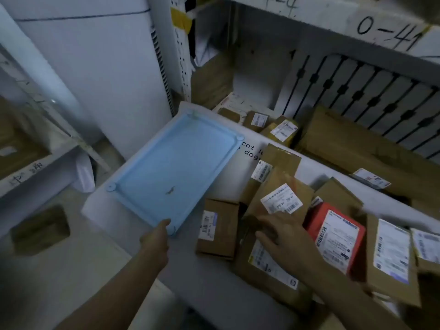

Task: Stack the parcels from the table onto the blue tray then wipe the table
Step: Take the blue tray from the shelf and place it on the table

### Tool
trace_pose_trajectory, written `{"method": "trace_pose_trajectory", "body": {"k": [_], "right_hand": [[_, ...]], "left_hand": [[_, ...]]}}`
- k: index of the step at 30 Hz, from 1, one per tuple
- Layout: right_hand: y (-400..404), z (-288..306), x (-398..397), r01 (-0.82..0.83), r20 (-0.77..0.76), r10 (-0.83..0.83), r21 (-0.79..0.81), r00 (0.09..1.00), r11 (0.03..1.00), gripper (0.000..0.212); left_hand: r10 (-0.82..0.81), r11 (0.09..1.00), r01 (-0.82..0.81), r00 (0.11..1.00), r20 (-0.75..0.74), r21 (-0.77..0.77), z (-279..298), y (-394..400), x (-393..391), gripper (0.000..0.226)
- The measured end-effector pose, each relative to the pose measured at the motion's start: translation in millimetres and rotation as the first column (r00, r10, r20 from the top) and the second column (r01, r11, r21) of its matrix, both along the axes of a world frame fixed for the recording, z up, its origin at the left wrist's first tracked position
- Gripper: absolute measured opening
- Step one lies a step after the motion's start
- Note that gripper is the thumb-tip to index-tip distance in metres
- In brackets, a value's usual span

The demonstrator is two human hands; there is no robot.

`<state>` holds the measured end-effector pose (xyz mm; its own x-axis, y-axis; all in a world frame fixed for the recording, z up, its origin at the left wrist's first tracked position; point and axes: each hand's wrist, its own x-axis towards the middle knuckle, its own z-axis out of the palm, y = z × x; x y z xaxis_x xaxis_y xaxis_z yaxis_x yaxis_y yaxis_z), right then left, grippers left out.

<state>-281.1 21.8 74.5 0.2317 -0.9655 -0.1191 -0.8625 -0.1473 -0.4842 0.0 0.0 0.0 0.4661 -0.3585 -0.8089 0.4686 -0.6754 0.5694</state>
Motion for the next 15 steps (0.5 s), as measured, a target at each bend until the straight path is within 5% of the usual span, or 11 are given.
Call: {"method": "trace_pose_trajectory", "body": {"k": [6, 15], "right_hand": [[-27, -8, 46, 0.010, 0.213, -0.046, 0.167, 0.976, 0.986, 0.025], [-10, -51, 88, 0.196, 0.155, -0.288, 0.437, 0.945, 0.878, 0.026]], "left_hand": [[0.079, 0.997, -0.081, 0.983, -0.165, -0.009, -19, -17, 9, 0.055], [0.136, 0.991, -0.134, 0.988, -0.079, 0.020, -48, -26, 22, 0.047]]}}
